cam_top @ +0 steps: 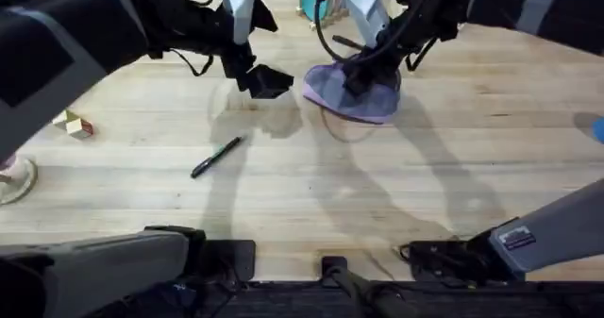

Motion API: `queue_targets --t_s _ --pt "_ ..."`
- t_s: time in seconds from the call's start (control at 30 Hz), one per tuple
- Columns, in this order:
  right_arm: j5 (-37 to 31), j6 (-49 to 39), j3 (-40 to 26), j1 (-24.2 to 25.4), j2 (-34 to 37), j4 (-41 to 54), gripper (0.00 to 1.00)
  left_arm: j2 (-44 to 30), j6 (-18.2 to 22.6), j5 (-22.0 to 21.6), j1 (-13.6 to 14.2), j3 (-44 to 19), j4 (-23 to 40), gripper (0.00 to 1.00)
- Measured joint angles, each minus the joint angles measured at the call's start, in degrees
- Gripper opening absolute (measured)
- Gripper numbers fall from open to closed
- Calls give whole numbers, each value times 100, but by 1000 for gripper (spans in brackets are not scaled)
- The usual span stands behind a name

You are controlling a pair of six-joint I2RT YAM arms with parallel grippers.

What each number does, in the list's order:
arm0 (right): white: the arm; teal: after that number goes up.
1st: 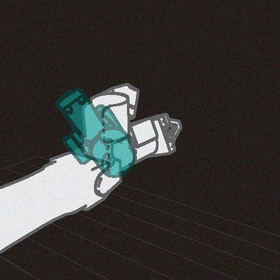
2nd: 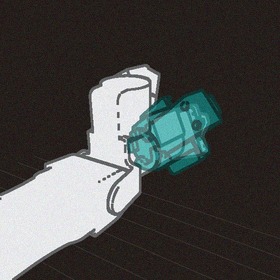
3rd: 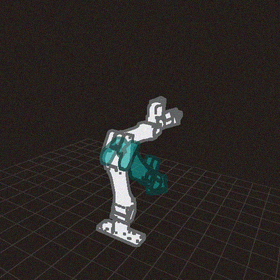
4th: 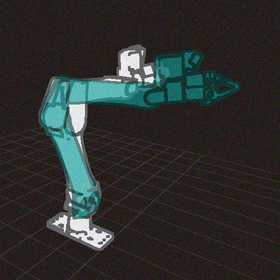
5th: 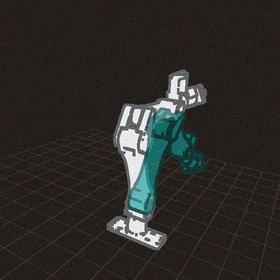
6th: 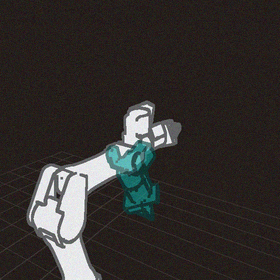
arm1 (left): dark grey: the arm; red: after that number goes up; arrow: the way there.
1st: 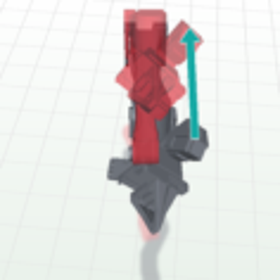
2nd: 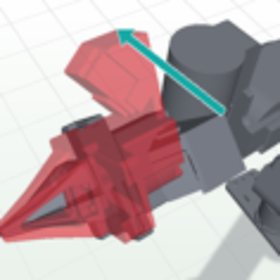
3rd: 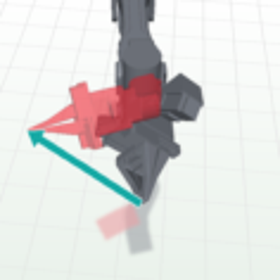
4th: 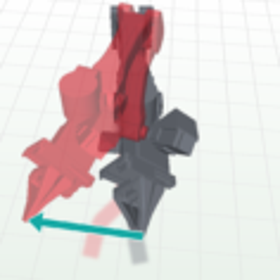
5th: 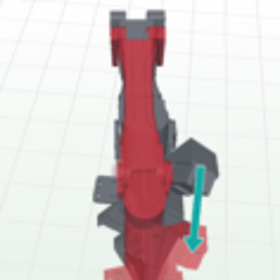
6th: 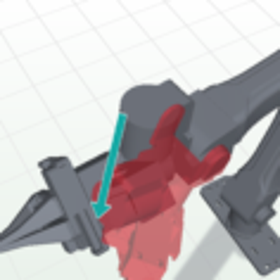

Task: Unzip the bag, pick up the pens from the table one at a time and place them inside, then zip the bag closed.

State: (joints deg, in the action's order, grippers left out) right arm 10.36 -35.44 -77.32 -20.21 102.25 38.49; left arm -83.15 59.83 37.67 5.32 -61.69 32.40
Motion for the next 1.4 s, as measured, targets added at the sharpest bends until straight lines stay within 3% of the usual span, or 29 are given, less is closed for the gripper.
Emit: queue_targets --t_s 0.07,0.13,0.57,0.73,1.13,1.4 --pt "65 -20 0 -4 1 51 922 0 0 0 0 0 1 994" --pt "100 -41 0 -22 7 85 989 0 0 0 0 0 2 994" --pt "128 122 0 -26 13 140 995 0 0 0 0 0 2 994" --pt "130 680 -37 -26 -105 358 995 0 0 1 0 0 2 994" --pt "196 1967 -490 -35 -1277 680 995 0 0 1 0 0 2 993" --pt "69 2536 -492 233 -1287 214 995 0 0 0 0 0 2 993"
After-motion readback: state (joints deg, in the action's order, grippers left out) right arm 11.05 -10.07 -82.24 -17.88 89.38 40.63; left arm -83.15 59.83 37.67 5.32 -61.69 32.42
